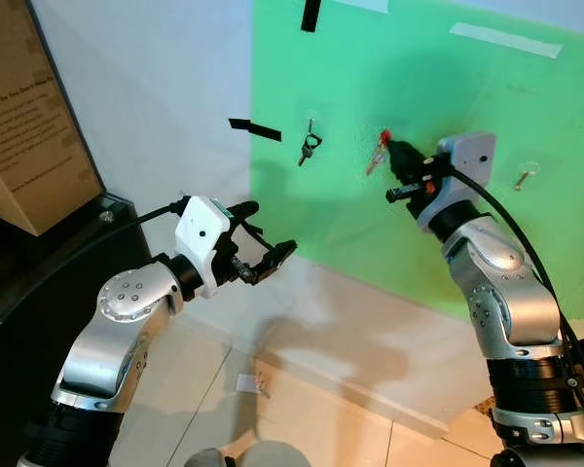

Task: Hang keys on a hook

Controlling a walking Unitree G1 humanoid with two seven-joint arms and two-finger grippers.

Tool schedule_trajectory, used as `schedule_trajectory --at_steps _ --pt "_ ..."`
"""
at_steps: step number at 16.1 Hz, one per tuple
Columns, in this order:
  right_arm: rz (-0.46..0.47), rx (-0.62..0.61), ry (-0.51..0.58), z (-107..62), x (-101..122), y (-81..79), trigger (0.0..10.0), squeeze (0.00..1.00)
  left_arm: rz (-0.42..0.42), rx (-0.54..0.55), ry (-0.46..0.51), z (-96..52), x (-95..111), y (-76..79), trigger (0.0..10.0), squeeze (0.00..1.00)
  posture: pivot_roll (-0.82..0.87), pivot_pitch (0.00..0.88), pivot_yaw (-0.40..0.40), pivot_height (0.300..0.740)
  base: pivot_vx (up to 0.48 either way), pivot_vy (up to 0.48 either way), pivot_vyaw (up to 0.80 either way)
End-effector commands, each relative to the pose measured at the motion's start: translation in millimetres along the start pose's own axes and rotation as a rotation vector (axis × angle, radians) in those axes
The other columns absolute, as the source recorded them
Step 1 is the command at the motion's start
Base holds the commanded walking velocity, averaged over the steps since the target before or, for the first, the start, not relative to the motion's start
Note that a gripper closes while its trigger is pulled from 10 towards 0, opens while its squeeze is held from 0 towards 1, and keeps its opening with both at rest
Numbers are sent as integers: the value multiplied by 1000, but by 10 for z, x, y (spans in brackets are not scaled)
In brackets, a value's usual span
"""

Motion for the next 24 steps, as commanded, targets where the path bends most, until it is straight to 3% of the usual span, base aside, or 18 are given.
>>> schedule_trajectory --at_steps 1,7,16,24 --pt "-10 -22 -26 -32 -53 53 10000 0 16 1 17 20 44 -30 10000 0 -60 0 -63 740 0 0 0" --pt "-13 -67 -50 -55 -119 137 10000 0 21 -9 15 44 39 -32 10000 0 -68 0 -54 740 0 0 0" --pt "67 57 1 -39 15 0 10000 0 21 -5 22 51 52 -31 10000 0 -67 0 -59 740 0 0 0" --pt "63 45 -11 68 -15 0 10000 0 18 -8 25 60 54 -26 10000 0 -69 0 -63 740 0 0 0"
Point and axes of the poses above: a point about 5 cm out from each wrist's last joint towards the gripper, its own z axis pointing out of the wrist towards the gripper, its own x axis along the axis of the wrist's last joint, y = z × x, the point moved 1 cm from there along z, pointing out of the wrist towards the gripper, and after that the axes turned 14 degrees about z, right-handed, at the moved point
